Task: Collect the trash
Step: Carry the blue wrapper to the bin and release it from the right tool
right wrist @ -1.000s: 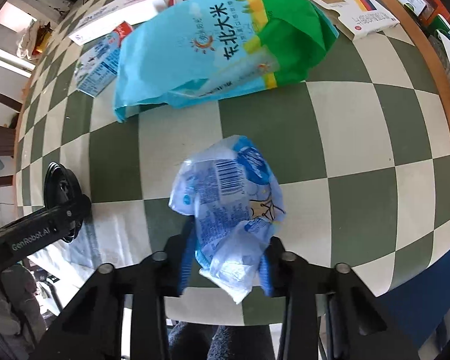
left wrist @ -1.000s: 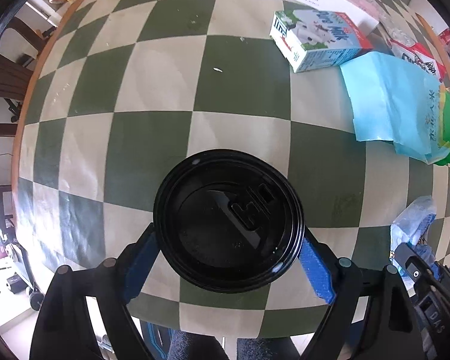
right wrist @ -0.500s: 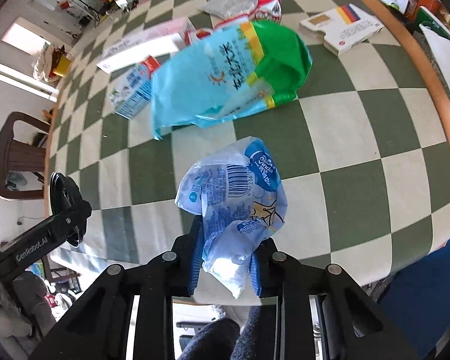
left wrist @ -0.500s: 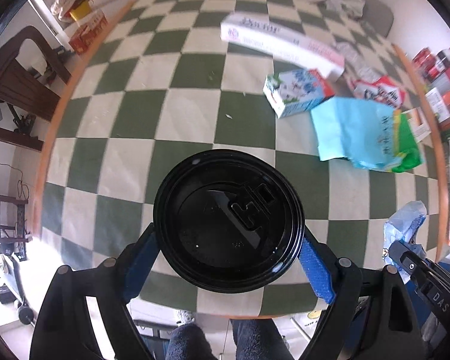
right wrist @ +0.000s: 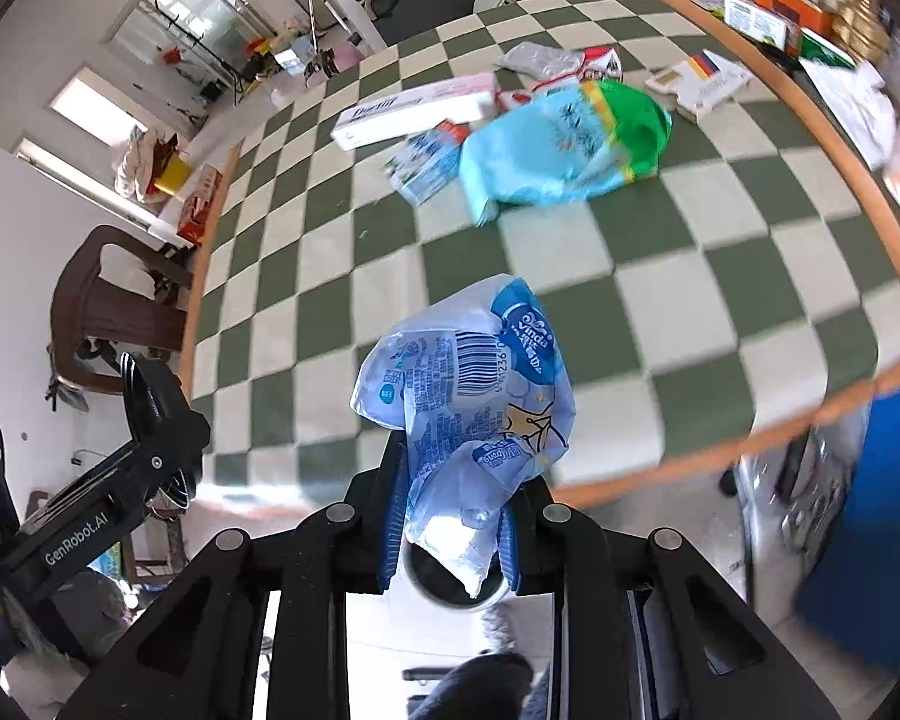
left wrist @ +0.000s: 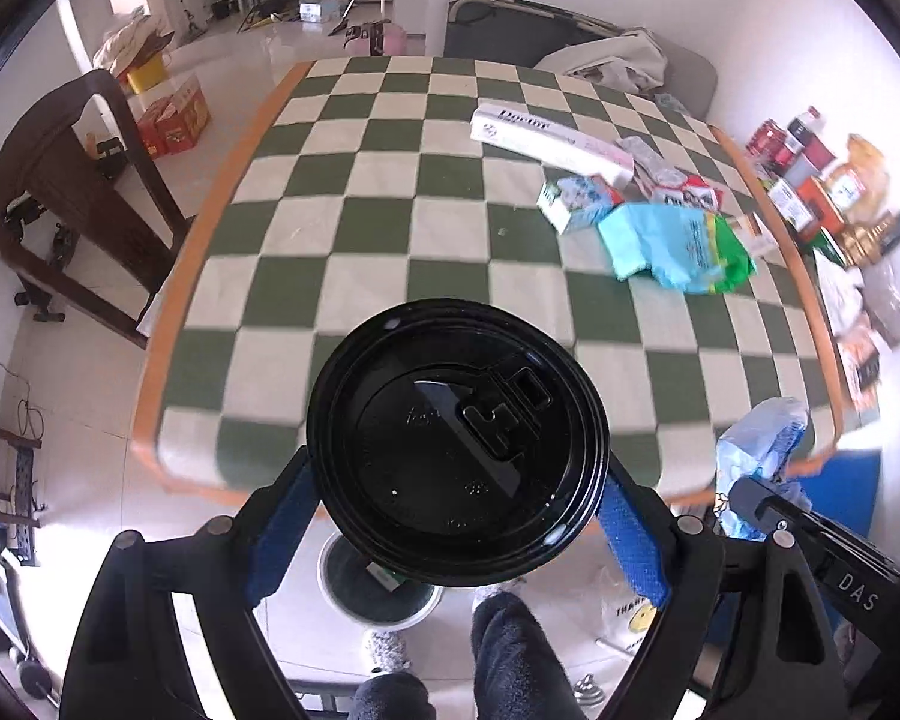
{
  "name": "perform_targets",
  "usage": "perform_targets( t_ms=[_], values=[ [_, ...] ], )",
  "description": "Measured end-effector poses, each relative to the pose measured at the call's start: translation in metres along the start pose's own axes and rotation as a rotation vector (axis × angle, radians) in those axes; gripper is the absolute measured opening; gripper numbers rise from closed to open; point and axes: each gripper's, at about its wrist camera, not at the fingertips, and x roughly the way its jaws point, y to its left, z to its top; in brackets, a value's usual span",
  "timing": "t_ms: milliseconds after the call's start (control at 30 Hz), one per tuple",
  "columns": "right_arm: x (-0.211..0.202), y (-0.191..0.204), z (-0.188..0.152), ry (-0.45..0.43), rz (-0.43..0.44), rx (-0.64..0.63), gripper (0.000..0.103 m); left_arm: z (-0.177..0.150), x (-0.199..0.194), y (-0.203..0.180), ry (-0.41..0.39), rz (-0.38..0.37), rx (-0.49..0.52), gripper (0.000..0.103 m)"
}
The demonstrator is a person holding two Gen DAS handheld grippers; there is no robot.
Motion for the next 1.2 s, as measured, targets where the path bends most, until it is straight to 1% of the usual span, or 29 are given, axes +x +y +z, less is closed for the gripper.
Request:
perform_targets(
  t_ms=[33, 67, 100, 167, 267, 300, 367, 433, 500, 600, 633, 667, 767, 800, 833, 900, 967, 1000, 1033, 1067, 1100, 1133, 1200],
  values=[
    [-0.002, 0.007, -0.018, -0.002, 0.004, 0.013, 0.026, -0.009, -0.002, 0.007, 0.007, -0.005, 0.003, 0.086],
    [-0.002, 0.01, -0.028, -0.001, 0.006, 0.018, 0.026, -0.02, -0.003, 0.014, 0.014, -0.009, 0.007, 0.086],
    [-0.002, 0.015, -0.048, 0.001, 0.006, 0.033, 0.026, -0.033, -0.003, 0.023, 0.028, -0.015, 0.012, 0.086],
    [0.003, 0.02, -0.076, 0.016, 0.016, 0.062, 0.026, -0.052, 0.002, 0.036, 0.056, -0.02, 0.022, 0.086],
    [0.022, 0.021, -0.118, 0.058, 0.03, 0.111, 0.026, -0.082, 0.022, 0.058, 0.124, -0.018, 0.018, 0.086],
    [0.035, 0.02, -0.135, 0.086, 0.038, 0.138, 0.026, -0.091, 0.029, 0.063, 0.144, -0.017, 0.012, 0.086],
    [0.057, 0.017, -0.158, 0.133, 0.055, 0.176, 0.026, -0.107, 0.05, 0.075, 0.189, -0.019, -0.002, 0.086],
    [0.086, 0.012, -0.181, 0.182, 0.069, 0.205, 0.026, -0.122, 0.075, 0.083, 0.226, -0.023, -0.016, 0.086],
    [0.114, 0.006, -0.197, 0.224, 0.092, 0.231, 0.026, -0.138, 0.111, 0.093, 0.266, -0.019, -0.029, 0.087],
    [0.177, -0.014, -0.226, 0.29, 0.116, 0.286, 0.026, -0.162, 0.173, 0.108, 0.341, -0.075, -0.082, 0.087],
    [0.192, -0.019, -0.232, 0.303, 0.117, 0.299, 0.026, -0.169, 0.192, 0.113, 0.361, -0.089, -0.1, 0.087],
    [0.217, -0.029, -0.241, 0.323, 0.122, 0.322, 0.026, -0.178, 0.218, 0.12, 0.385, -0.106, -0.127, 0.087],
    [0.282, -0.052, -0.261, 0.37, 0.127, 0.358, 0.026, -0.198, 0.275, 0.131, 0.437, -0.125, -0.163, 0.088],
    [0.301, -0.057, -0.265, 0.381, 0.131, 0.359, 0.026, -0.206, 0.298, 0.134, 0.458, -0.131, -0.167, 0.088],
    [0.327, -0.065, -0.27, 0.393, 0.125, 0.353, 0.026, -0.211, 0.313, 0.137, 0.47, -0.132, -0.169, 0.088],
    [0.361, -0.073, -0.279, 0.412, 0.123, 0.341, 0.026, -0.227, 0.349, 0.142, 0.503, -0.135, -0.171, 0.092],
    [0.402, -0.08, -0.29, 0.444, 0.112, 0.322, 0.027, -0.239, 0.375, 0.145, 0.536, -0.13, -0.171, 0.094],
    [0.418, -0.083, -0.295, 0.459, 0.113, 0.314, 0.029, -0.242, 0.38, 0.147, 0.543, -0.125, -0.168, 0.096],
    [0.439, -0.087, -0.302, 0.476, 0.104, 0.296, 0.029, -0.247, 0.388, 0.149, 0.551, -0.105, -0.155, 0.103],
    [0.454, -0.088, -0.307, 0.491, 0.093, 0.275, 0.031, -0.251, 0.394, 0.149, 0.555, -0.084, -0.141, 0.103],
    [0.466, -0.091, -0.311, 0.504, 0.091, 0.259, 0.039, -0.252, 0.394, 0.155, 0.553, -0.071, -0.135, 0.103],
    [0.477, -0.093, -0.314, 0.516, 0.082, 0.243, 0.044, -0.255, 0.396, 0.158, 0.55, -0.058, -0.132, 0.103],
    [0.493, -0.095, -0.321, 0.525, 0.043, 0.203, 0.062, -0.26, 0.395, 0.165, 0.538, -0.026, -0.13, 0.103]
  ],
)
